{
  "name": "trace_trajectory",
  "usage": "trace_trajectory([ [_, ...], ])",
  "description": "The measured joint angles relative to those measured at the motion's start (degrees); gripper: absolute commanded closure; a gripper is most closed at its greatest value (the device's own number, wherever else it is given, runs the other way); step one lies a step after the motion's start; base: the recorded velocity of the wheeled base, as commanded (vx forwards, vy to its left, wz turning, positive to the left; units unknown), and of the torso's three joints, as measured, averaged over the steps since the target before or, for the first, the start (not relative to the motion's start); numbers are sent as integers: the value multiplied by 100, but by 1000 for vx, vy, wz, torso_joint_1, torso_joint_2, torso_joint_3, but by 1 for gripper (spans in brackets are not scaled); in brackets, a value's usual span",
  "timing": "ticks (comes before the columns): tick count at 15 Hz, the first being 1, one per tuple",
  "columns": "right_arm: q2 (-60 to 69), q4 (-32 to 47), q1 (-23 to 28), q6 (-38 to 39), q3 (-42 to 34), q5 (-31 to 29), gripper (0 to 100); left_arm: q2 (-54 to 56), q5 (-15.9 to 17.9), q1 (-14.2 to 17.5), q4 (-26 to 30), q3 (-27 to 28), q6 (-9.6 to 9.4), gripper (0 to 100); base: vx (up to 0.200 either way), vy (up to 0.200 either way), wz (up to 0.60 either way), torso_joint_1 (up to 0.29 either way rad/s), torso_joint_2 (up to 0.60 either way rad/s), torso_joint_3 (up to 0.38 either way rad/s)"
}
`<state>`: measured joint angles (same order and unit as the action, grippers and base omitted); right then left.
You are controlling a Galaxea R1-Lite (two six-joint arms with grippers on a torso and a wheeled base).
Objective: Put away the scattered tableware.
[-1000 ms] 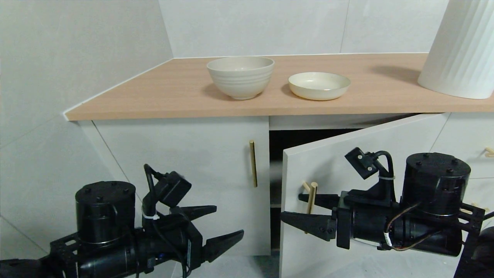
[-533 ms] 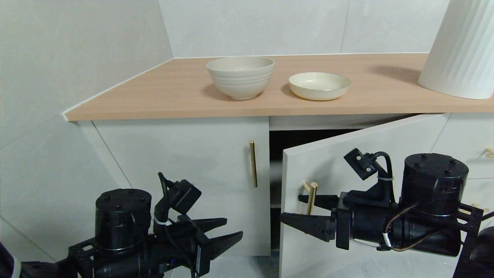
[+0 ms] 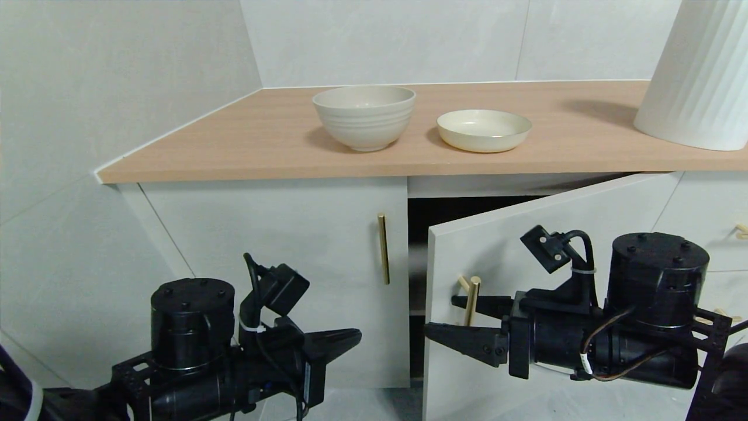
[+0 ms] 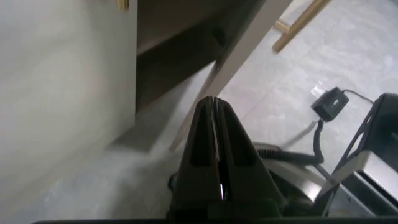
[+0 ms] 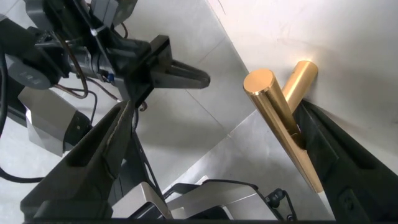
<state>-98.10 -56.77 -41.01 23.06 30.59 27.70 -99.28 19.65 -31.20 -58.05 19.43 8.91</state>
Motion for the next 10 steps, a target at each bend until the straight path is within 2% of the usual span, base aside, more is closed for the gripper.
trace_trajectory([
  [4, 30, 1, -11, -2, -9, -2, 0, -400, 5, -116, -586, 711, 0, 100, 0, 0, 0, 0, 0, 0],
  [5, 30, 1, -11, -9, -11, -2, 0, -538, 5, -157, -602, 874, 48, 100, 0, 0, 0, 0, 0, 0],
  [7, 33, -2, -11, -16, -16, -2, 0, -837, -11, -343, -635, 1119, 274, 100, 0, 0, 0, 0, 0, 0],
  [10, 44, 0, -26, -16, -20, -13, 0, -1073, -4, -446, -720, 1268, 345, 100, 0, 0, 0, 0, 0, 0],
])
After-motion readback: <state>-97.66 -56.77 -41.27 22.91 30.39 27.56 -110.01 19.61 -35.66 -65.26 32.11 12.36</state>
